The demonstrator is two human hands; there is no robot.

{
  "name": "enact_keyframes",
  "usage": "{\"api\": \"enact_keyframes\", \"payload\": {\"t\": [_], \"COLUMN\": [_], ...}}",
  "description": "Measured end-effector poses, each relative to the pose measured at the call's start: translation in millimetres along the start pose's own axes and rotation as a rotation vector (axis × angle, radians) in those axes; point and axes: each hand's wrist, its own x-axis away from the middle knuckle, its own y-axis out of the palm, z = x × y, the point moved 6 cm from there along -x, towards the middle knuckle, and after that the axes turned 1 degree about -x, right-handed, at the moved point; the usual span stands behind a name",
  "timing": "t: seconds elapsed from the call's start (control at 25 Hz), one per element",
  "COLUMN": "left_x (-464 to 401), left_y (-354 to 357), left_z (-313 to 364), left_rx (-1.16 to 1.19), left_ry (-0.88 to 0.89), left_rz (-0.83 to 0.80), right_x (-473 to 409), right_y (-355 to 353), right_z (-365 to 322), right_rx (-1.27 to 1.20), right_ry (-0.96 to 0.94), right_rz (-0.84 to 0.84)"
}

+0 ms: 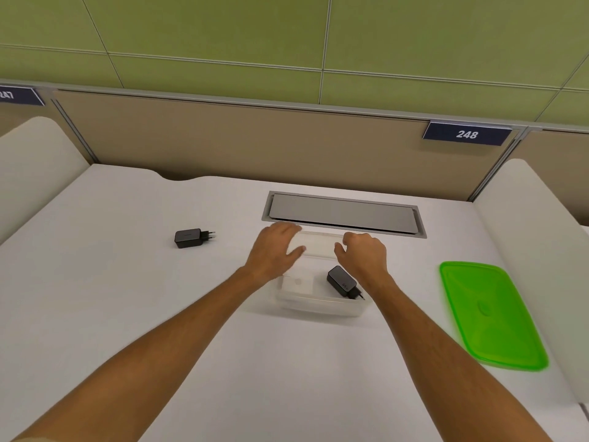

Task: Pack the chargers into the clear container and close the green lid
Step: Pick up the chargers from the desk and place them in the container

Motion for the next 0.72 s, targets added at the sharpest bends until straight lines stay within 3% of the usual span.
{"api": "enact_keyframes", "payload": {"t": [0.08,0.16,0.44,0.72], "left_x": [18.6,40.8,121.2,163.2], "left_y": [-13.7,-12.9,41.6,60.9], "left_z": [-25.0,-53.3,-127.6,-144.7], "left_rx": [0.018,-0.017,-0.25,-0.301], "left_ry": [-0.035,-0.109,-0.367,-0.444], "left_rz": [0.121,0.118,-0.265,-0.329], "right_x": [-1.6,-3.7,-13.6,-22.6], "right_y": [1.3,1.9,7.2,23.2], "right_z": [-8.6,-21.8,-83.6,-155.9], "right_rx": [0.013,0.014,0.004,-0.008], "right_ry": [-0.019,-0.047,-0.181,-0.341], "right_rz": [-0.003,0.0,-0.015,-0.046]}}
